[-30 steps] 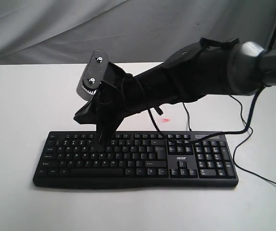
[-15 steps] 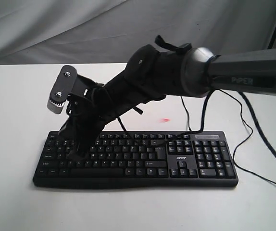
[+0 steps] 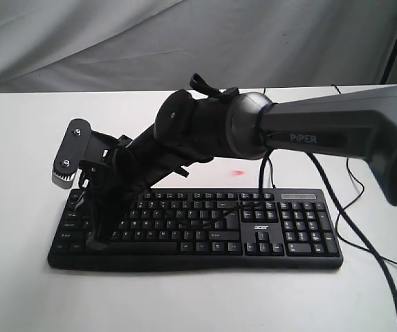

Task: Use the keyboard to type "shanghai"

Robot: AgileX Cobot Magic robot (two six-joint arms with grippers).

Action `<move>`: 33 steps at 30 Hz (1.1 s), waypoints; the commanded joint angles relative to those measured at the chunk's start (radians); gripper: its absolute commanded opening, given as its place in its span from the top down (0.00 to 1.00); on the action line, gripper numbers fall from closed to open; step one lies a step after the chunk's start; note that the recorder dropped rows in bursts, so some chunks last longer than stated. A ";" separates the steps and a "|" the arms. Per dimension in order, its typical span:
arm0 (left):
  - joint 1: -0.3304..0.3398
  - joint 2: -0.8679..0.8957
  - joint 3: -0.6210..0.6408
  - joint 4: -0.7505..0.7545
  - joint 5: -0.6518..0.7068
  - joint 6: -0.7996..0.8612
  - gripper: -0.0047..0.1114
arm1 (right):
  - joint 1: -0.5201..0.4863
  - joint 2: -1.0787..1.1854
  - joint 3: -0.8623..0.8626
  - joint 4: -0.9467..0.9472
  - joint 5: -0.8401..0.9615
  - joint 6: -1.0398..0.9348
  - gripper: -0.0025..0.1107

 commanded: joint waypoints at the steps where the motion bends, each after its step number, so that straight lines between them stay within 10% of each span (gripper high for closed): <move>1: -0.004 0.003 0.005 -0.001 -0.006 -0.003 0.95 | 0.005 0.041 -0.053 -0.035 0.008 0.052 0.98; 33: -0.004 0.003 0.005 -0.001 -0.006 -0.003 0.95 | 0.003 0.128 -0.128 -0.176 0.030 0.134 0.98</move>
